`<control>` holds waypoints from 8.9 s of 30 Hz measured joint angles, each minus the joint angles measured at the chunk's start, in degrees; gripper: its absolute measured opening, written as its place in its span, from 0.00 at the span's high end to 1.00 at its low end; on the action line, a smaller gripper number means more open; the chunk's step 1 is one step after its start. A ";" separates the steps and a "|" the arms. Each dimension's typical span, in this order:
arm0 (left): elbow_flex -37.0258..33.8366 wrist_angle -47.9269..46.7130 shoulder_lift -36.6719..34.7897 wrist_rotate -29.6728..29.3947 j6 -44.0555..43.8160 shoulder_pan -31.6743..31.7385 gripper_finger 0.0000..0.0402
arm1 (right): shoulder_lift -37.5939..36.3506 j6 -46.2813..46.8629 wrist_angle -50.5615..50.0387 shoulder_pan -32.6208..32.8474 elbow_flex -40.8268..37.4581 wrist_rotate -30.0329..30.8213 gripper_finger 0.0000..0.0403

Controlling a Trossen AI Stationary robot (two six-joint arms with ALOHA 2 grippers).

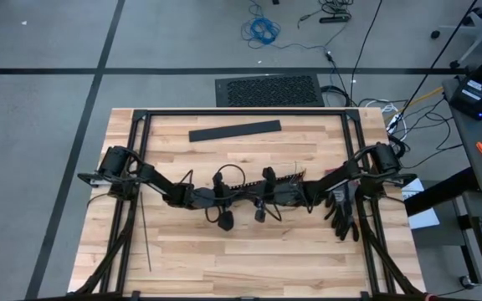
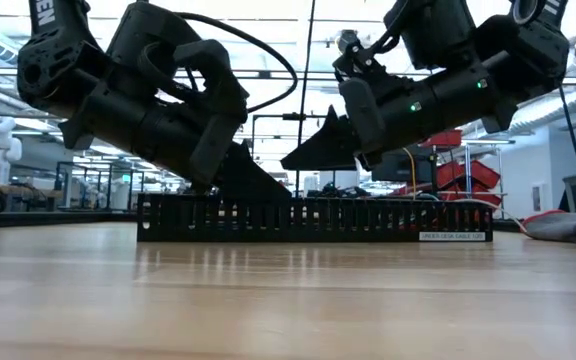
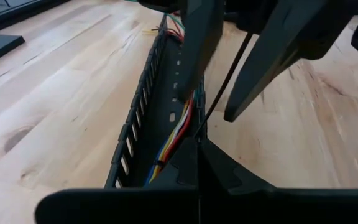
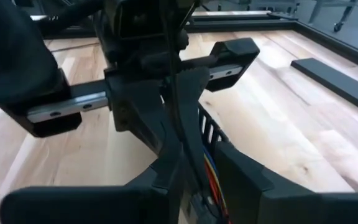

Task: Ziptie cables
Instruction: Put the zip tied cable wires into the black cable duct

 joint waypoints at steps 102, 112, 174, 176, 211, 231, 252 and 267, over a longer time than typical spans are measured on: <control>0.48 -0.63 -3.19 0.46 -3.89 0.59 0.97 | -3.15 0.57 -28.19 -1.38 9.09 -6.27 1.00; 0.61 -11.58 -11.80 -0.37 0.03 -0.07 0.76 | -3.08 0.23 -28.46 -1.40 9.01 -6.13 1.00; 0.59 -14.28 -8.57 -2.39 -1.07 -0.03 0.68 | -3.15 -6.05 -29.68 -6.38 9.01 -24.18 1.00; 0.59 -14.13 -8.62 -3.08 -1.07 -0.03 0.68 | -3.15 -6.63 -29.03 -6.38 9.03 -24.17 1.00; 0.50 -28.04 -19.30 -18.75 -4.08 -2.59 0.68 | -3.17 -12.00 -36.76 -6.99 15.50 -27.20 1.00; 0.52 -28.20 -13.02 -13.39 -11.98 -2.22 0.68 | -3.17 -12.00 -37.57 -6.97 15.52 -27.20 1.00; 0.55 -26.32 -12.20 -11.60 -11.57 -2.28 0.68 | -3.17 -11.74 -38.63 -7.08 15.52 -27.20 1.00; 0.59 -20.79 -11.56 -4.23 -2.77 -1.28 0.68 | -3.15 -11.32 -40.02 -7.08 15.52 -27.16 1.00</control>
